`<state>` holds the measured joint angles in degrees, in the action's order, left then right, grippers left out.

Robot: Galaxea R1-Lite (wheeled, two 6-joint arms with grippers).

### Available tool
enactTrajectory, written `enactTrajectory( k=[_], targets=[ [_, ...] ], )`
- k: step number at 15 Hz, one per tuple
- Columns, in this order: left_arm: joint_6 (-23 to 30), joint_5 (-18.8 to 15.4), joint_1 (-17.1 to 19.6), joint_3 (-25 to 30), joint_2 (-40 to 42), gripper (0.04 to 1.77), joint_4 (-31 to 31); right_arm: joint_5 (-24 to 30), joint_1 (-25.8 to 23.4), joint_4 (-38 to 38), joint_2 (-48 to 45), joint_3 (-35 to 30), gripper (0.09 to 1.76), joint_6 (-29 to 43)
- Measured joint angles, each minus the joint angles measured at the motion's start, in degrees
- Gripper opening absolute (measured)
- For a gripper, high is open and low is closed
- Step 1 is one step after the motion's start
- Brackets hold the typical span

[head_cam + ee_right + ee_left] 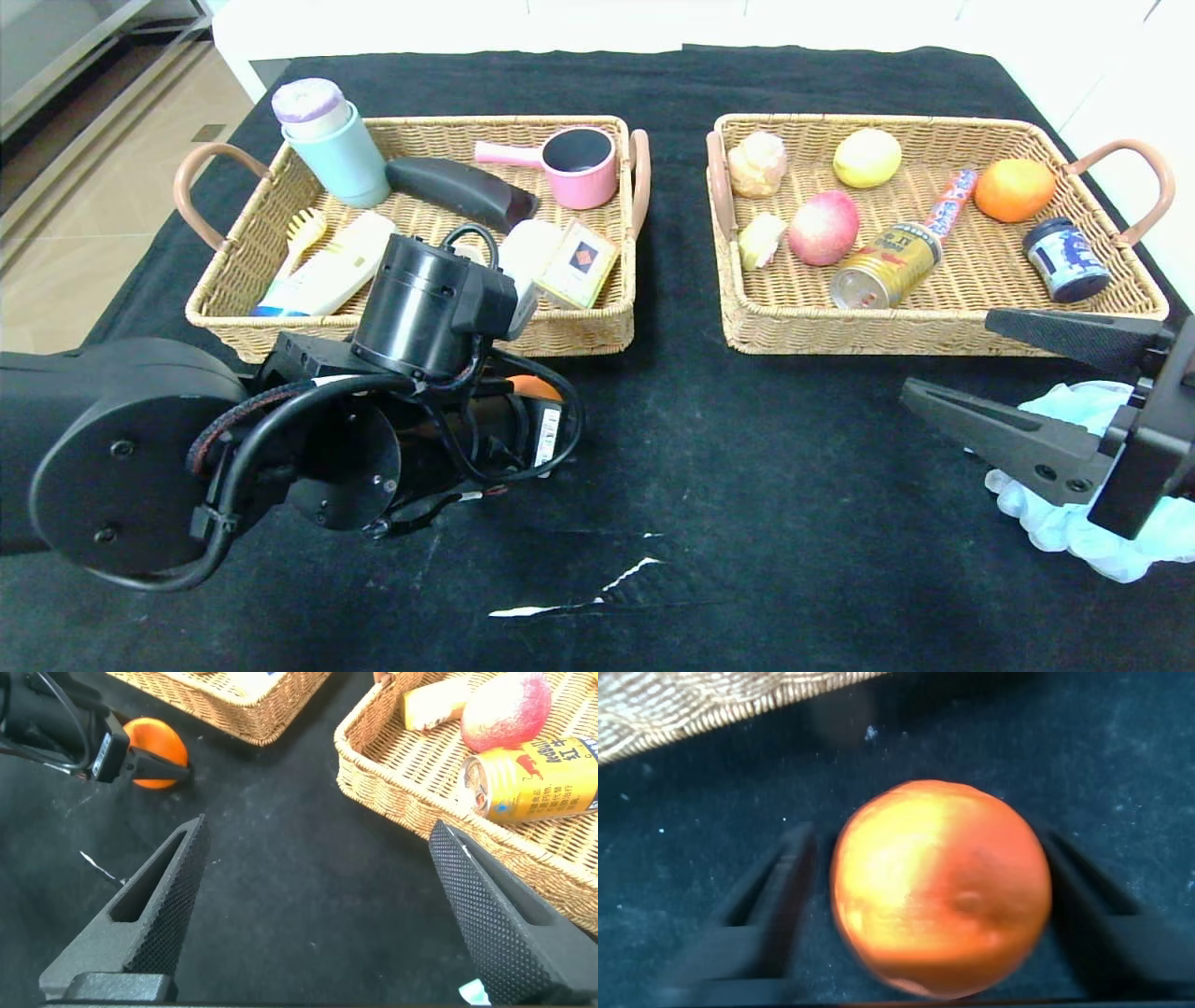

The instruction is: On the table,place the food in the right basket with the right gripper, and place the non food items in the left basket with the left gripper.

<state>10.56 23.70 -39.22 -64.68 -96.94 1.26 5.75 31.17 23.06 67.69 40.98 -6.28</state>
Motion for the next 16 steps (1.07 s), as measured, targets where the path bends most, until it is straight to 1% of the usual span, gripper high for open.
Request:
enactTrajectory(
  k=[1,3,7,16],
  targets=[
    [-0.01,-0.11,0.00,0.24,-0.09,1.25,-0.16,-0.02,0.35,0.00,0.00,-0.06,1.71,0.00],
    [-0.01,-0.11,-0.11,0.68,-0.17,1.20,-0.51,-0.06,0.63,-0.02,0.16,-0.17,1.71,-0.02],
    [-0.01,-0.06,-0.15,1.56,-0.35,1.19,-0.84,-0.09,0.69,-0.02,0.33,-0.28,1.71,0.00],
    [0.77,0.11,-0.15,1.18,-1.05,1.18,-0.44,-0.13,0.72,0.05,0.57,-0.26,1.71,0.02]
  ],
)
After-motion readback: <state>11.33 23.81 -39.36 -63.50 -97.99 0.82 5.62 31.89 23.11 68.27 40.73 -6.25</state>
